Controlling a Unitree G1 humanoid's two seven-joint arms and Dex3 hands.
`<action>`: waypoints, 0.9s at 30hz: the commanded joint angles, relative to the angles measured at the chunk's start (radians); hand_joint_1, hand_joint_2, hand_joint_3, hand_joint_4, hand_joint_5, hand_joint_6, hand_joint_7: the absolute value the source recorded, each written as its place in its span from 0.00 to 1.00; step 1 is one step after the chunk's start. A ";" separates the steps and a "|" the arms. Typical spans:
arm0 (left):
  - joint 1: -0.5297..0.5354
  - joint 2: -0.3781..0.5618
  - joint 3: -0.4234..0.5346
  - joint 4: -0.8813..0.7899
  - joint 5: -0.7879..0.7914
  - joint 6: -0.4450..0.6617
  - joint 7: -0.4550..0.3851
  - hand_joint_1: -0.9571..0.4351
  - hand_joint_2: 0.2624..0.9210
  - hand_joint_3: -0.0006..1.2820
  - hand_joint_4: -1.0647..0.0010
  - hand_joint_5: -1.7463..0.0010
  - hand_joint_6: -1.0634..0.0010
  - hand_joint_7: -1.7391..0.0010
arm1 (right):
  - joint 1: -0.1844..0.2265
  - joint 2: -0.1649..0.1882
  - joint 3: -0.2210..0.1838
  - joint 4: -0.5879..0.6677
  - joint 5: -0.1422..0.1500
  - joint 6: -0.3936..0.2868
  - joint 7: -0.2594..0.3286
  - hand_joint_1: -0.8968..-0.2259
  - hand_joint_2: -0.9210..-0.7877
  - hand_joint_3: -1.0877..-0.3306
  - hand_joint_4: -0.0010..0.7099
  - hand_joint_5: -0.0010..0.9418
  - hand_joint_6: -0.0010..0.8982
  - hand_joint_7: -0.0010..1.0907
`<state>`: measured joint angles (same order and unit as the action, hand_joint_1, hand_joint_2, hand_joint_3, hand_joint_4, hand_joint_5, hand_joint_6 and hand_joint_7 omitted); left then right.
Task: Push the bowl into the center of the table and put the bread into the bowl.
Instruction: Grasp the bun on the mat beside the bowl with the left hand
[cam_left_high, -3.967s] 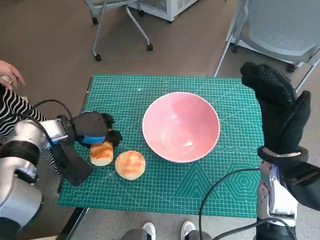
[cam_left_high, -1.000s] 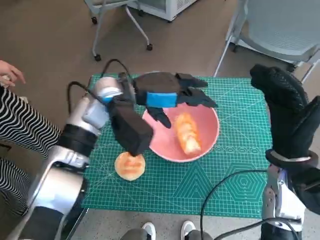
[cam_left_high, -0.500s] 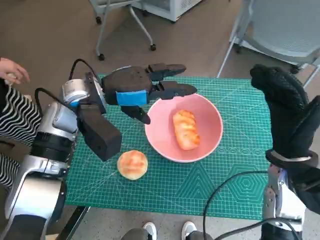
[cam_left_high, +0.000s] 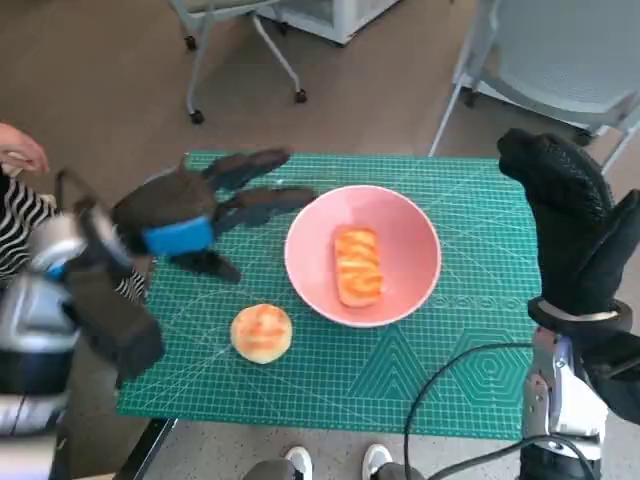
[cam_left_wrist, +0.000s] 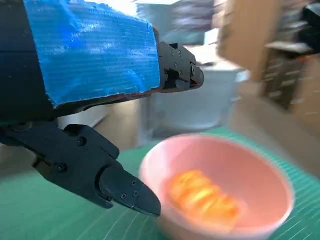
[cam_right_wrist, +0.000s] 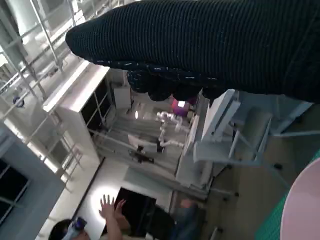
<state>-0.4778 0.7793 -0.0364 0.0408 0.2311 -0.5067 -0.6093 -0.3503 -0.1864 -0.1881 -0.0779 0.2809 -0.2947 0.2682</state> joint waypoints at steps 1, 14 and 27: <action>0.105 0.013 0.054 -0.109 0.005 0.068 0.024 0.27 0.85 0.01 0.82 0.97 0.81 0.91 | 0.015 -0.001 0.003 0.005 0.013 0.015 0.009 0.32 0.00 0.55 0.26 0.00 0.10 0.48; 0.300 -0.012 0.089 -0.258 0.002 0.195 0.040 0.32 0.82 0.00 0.77 0.99 0.78 0.92 | 0.008 -0.005 0.003 0.007 0.014 0.025 0.013 0.32 0.00 0.55 0.26 0.00 0.10 0.48; 0.352 -0.061 0.047 -0.261 0.016 0.223 0.057 0.35 0.80 0.00 0.77 1.00 0.76 0.95 | 0.006 -0.006 0.004 0.010 0.012 0.024 0.017 0.32 0.00 0.55 0.26 0.00 0.10 0.48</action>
<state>-0.1374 0.7343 0.0249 -0.2171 0.2348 -0.2858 -0.5692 -0.3517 -0.1881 -0.1879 -0.0784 0.2842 -0.2840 0.2758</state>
